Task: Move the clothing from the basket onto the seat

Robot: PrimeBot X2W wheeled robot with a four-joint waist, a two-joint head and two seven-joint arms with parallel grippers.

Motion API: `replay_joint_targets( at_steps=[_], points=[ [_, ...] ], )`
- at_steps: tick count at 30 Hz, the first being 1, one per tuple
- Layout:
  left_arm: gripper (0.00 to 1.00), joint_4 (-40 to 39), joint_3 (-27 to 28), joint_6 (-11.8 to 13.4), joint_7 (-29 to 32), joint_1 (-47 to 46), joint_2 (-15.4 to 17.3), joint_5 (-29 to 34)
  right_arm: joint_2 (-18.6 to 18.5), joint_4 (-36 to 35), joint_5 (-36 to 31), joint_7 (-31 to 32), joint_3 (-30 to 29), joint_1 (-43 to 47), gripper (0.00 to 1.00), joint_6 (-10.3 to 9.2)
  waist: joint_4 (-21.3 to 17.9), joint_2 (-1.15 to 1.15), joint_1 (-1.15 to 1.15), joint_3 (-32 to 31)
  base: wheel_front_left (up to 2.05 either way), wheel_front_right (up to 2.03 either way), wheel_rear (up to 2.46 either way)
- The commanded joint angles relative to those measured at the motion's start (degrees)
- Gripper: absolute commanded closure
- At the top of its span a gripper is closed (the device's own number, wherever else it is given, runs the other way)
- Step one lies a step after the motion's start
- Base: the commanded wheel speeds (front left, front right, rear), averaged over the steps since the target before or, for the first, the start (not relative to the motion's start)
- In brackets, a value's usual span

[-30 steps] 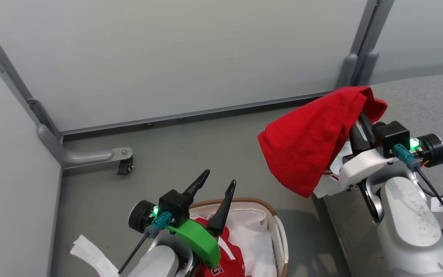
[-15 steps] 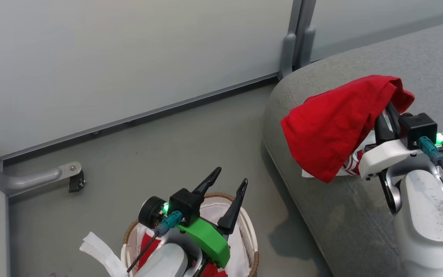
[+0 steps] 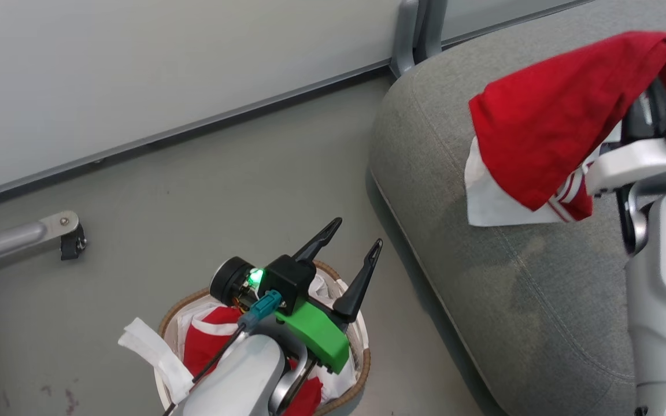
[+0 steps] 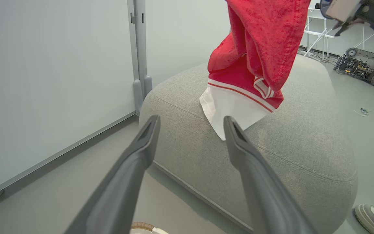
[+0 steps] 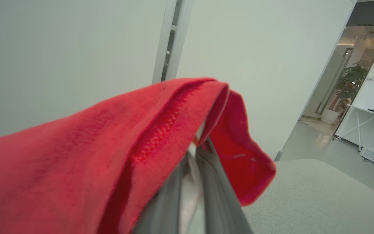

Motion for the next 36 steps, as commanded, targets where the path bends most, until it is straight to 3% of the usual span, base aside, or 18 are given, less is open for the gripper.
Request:
replay_joint_targets(
  at_steps=[1,11,16,22,33,34,35,36],
  points=[
    [0.0,-0.4,-0.1,-0.2,0.0,-1.4,0.6,0.5,-1.4,-0.3,-0.6,0.0,-1.0,-2.7,1.0,-0.08,1.5,0.0,0.0,4.2,0.0,0.0,0.0],
    [0.0,-3.4,-0.3,-0.2,0.0,-8.1,3.0,3.9,-10.1,3.6,-2.2,0.0,-7.3,-20.8,1.0,-0.08,5.5,0.0,0.0,19.6,0.0,0.0,0.0],
    [0.0,-4.5,-0.2,-0.2,0.0,-11.3,4.2,5.5,-13.8,5.9,-3.7,0.0,-9.8,-25.7,1.0,-0.08,6.7,0.0,0.0,26.8,0.0,0.0,0.0],
    [0.0,-5.3,0.6,-0.2,0.0,-12.9,4.9,6.9,-14.9,10.1,-5.5,0.0,-13.2,-24.9,1.0,-0.08,7.4,0.0,0.0,31.2,0.0,0.0,0.0],
    [0.0,-4.4,2.0,-0.2,0.0,-11.3,5.3,6.4,-12.1,14.5,-6.9,0.0,-18.5,-17.4,1.0,-0.08,7.1,0.0,0.0,31.5,0.0,0.0,0.0],
    [0.0,-4.3,2.0,-0.2,0.0,-11.0,5.3,6.5,-11.7,14.5,-6.8,0.0,-18.5,-16.7,0.92,-0.08,7.0,0.0,0.0,31.1,0.0,0.0,0.0],
    [0.0,-4.1,2.1,-0.2,0.0,-10.8,5.3,6.5,-11.4,14.3,-6.7,0.0,-18.4,-16.0,0.69,-0.08,7.0,0.0,0.0,30.7,0.0,0.0,0.0],
    [0.0,-4.0,2.4,-0.2,0.0,-10.5,5.3,6.3,-10.9,14.1,-6.4,0.0,-18.3,-15.0,0.53,-0.08,6.9,0.0,0.0,30.1,0.0,0.0,0.0]
  ],
)
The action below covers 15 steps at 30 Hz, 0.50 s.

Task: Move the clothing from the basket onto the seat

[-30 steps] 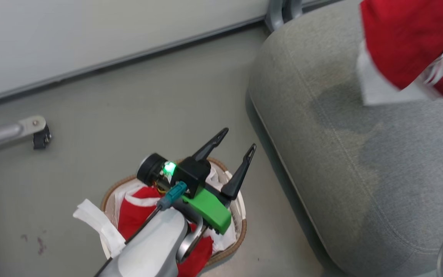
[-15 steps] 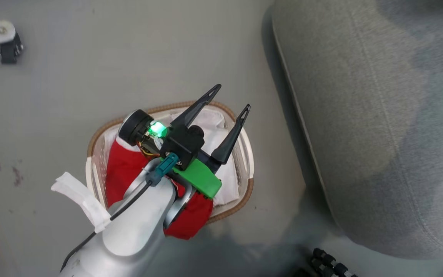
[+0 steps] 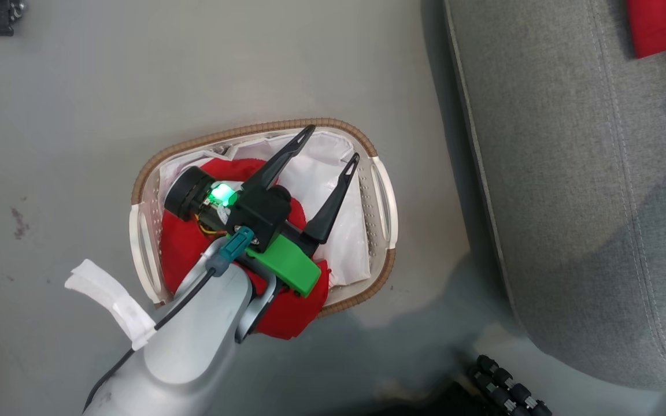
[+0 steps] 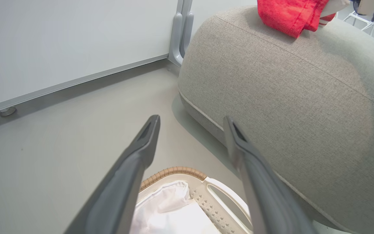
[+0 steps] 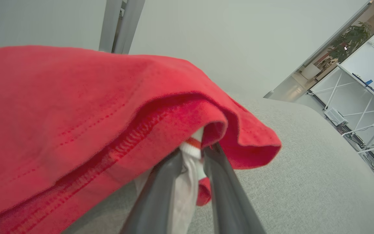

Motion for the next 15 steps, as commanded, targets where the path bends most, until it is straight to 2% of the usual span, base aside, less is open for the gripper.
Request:
replay_joint_targets(
  at_steps=[1,2,15],
  points=[
    [0.0,0.3,0.4,-0.2,0.0,1.0,0.4,-0.1,0.5,-0.3,0.6,0.0,0.1,2.1,0.15,-0.08,-0.3,0.0,-0.01,-1.4,0.0,0.0,0.0],
    [0.0,0.5,0.6,-0.2,0.0,1.2,0.3,-0.3,0.8,-0.7,0.9,0.0,0.3,2.9,0.0,-0.08,-0.4,0.0,-0.01,-2.1,0.0,0.0,0.0],
    [0.0,0.9,3.4,-0.2,0.0,6.8,-1.6,-2.3,-0.3,-3.9,5.3,0.0,3.4,15.7,0.0,-0.08,1.0,0.0,-0.01,-14.1,0.0,0.0,0.0]
  ],
)
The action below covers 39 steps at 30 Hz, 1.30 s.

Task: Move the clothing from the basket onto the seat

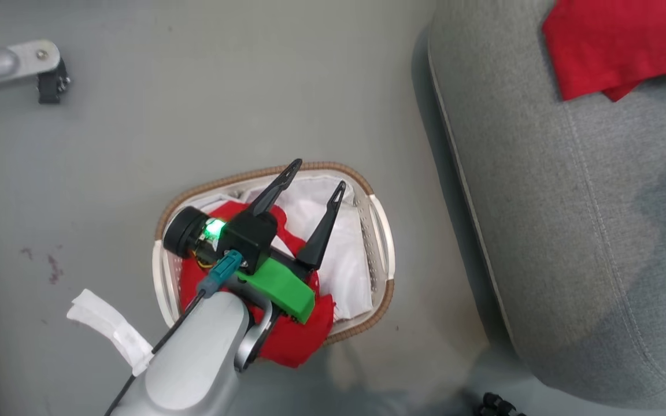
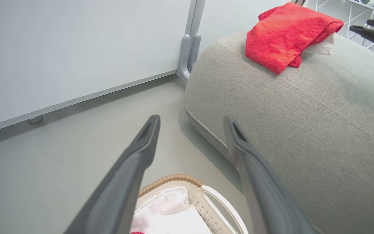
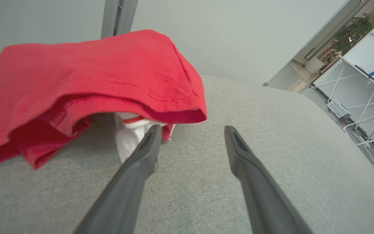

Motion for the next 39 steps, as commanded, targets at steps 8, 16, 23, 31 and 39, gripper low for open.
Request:
replay_joint_targets(
  at_steps=[8,16,23,31,39],
  points=[
    [0.0,-0.1,5.0,-0.2,0.0,5.9,-1.7,-1.4,-1.5,-1.5,0.8,0.0,4.8,5.4,0.0,-0.08,3.5,0.0,0.0,-14.3,0.0,0.0,0.0],
    [0.0,0.8,12.9,-0.2,0.0,12.0,-3.1,-1.1,-0.3,-2.6,2.5,0.0,11.3,6.4,0.0,-0.08,7.3,0.0,0.0,-22.4,0.0,0.0,0.0],
    [0.0,1.5,20.3,0.3,0.0,18.0,-3.8,0.8,4.2,-5.7,5.6,0.0,17.0,11.7,0.0,-0.08,10.9,0.0,0.0,-27.6,0.0,0.0,0.0],
    [0.0,0.9,26.5,0.4,0.0,24.0,-4.1,2.9,9.8,-9.2,9.6,0.0,21.6,20.0,0.0,-0.08,14.0,0.0,0.0,-30.6,0.0,0.0,0.0],
    [0.0,-0.4,29.5,0.2,0.0,27.4,-4.4,3.8,11.3,-10.1,14.1,0.0,24.7,26.1,0.0,-0.08,15.5,0.0,0.0,-32.0,0.0,0.0,0.0]
  ],
)
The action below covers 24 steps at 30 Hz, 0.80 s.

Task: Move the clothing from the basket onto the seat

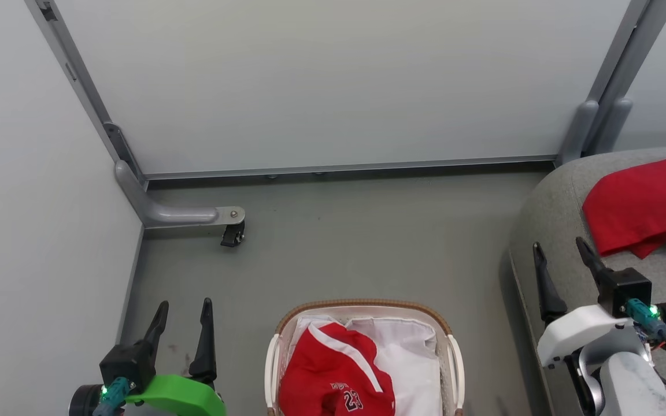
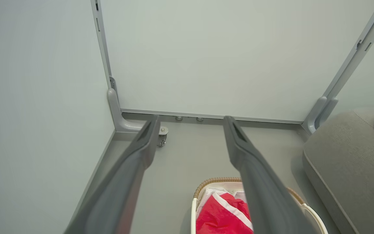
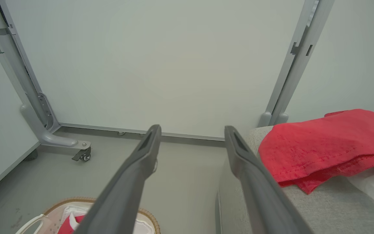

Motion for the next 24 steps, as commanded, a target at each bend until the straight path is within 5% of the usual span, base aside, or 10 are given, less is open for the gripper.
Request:
replay_joint_targets(
  at_steps=[1,24],
  points=[
    [0.0,-0.4,0.6,-0.2,0.0,1.0,0.0,0.1,-0.2,0.1,2.0,0.0,0.7,1.6,0.0,-0.08,0.9,0.0,0.0,-1.0,0.0,0.0,0.0],
    [0.0,0.3,0.9,-0.3,0.0,2.5,-0.1,-0.8,-0.1,-0.7,7.1,0.0,3.0,6.2,0.0,-0.08,-0.3,0.0,0.0,-1.5,0.0,0.0,0.0]
  ],
)
